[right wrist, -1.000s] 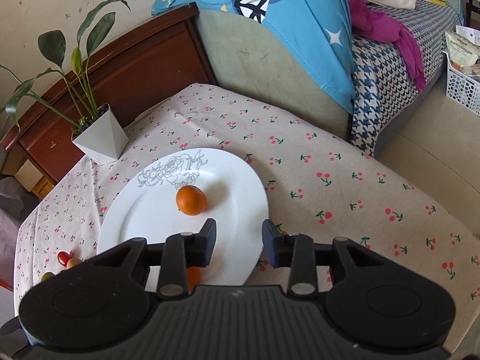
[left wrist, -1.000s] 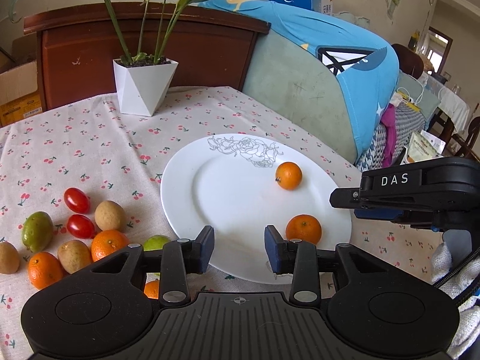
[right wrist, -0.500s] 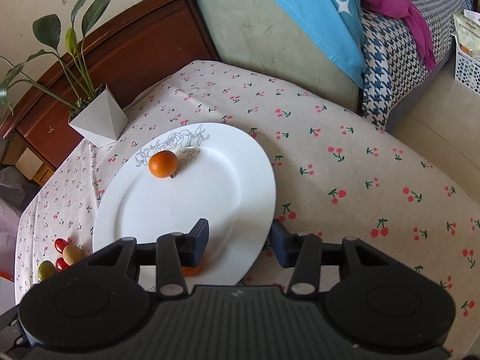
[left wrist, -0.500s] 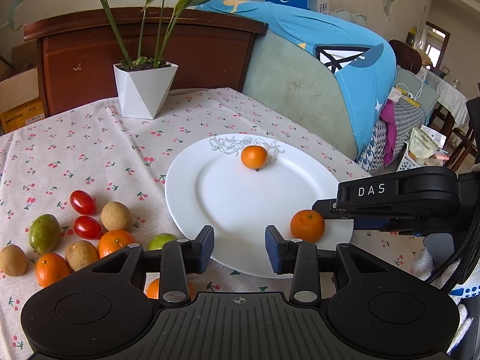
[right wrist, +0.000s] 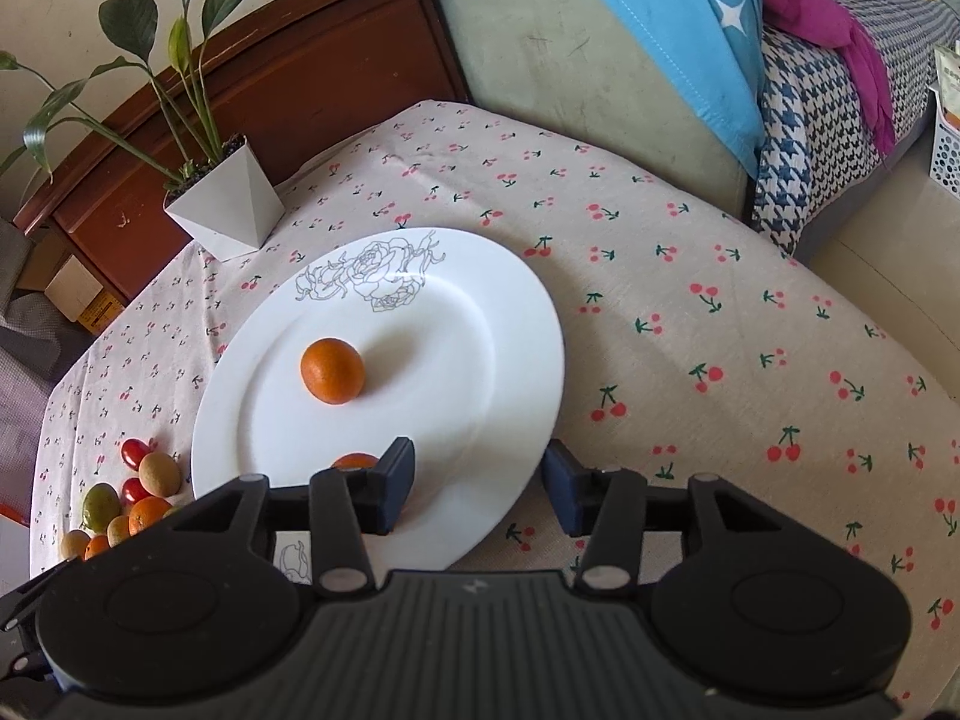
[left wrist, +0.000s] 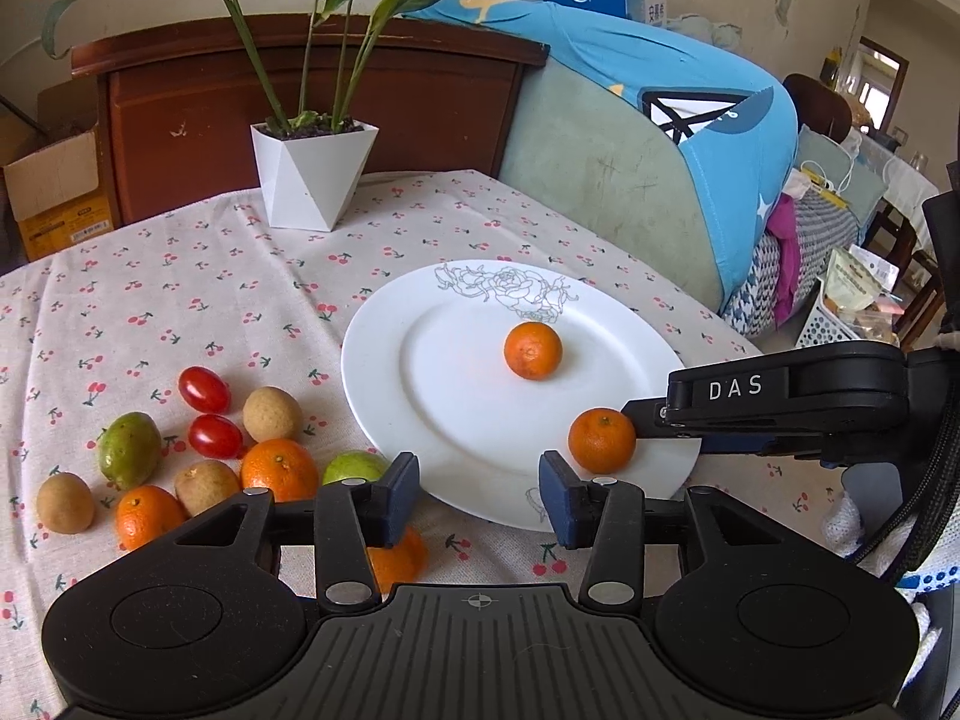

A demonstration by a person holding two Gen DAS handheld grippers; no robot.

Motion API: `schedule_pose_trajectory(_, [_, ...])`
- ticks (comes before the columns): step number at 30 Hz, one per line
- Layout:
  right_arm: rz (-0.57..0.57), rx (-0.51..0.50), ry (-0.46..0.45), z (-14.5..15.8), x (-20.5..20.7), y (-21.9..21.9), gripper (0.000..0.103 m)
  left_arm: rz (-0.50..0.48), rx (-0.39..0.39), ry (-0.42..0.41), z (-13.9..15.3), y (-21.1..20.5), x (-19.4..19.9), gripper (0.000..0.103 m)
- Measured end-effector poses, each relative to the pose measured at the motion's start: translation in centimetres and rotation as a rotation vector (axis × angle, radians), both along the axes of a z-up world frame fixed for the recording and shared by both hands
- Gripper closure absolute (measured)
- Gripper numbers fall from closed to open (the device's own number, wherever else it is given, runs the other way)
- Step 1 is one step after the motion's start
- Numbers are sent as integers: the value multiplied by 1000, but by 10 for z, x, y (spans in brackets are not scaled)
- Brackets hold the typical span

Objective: Organize fruits
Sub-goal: 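Move both tools back toward the oranges beside the plate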

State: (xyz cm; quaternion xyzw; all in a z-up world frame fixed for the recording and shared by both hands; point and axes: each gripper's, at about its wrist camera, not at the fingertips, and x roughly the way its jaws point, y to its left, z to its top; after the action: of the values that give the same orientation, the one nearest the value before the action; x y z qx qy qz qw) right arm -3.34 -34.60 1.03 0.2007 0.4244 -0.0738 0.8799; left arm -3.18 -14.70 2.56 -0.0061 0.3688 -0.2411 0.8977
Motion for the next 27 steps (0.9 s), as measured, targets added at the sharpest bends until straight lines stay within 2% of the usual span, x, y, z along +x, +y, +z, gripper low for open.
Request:
schedule_pose_trajectory(5, [-10, -14, -15, 7, -8, 5, 54, 23, -1, -4, 15, 18, -6, 59])
schedule_pose_trajectory(9, [23, -25, -44, 15, -16, 14, 55, 79, 16, 11, 21, 36, -8, 59])
schedule_pose_trajectory(14, [92, -10, -85, 23, -23, 34, 55, 162, 43, 47, 18, 63, -8, 59])
schedule_pose_trajectory(19, [171, 8, -105, 23, -29, 56, 55, 218, 37, 65, 17, 92, -14, 59])
schedule_pose_trajectory(27, [244, 72, -126, 19, -41, 82, 58, 268, 32, 68, 13, 120, -19, 60])
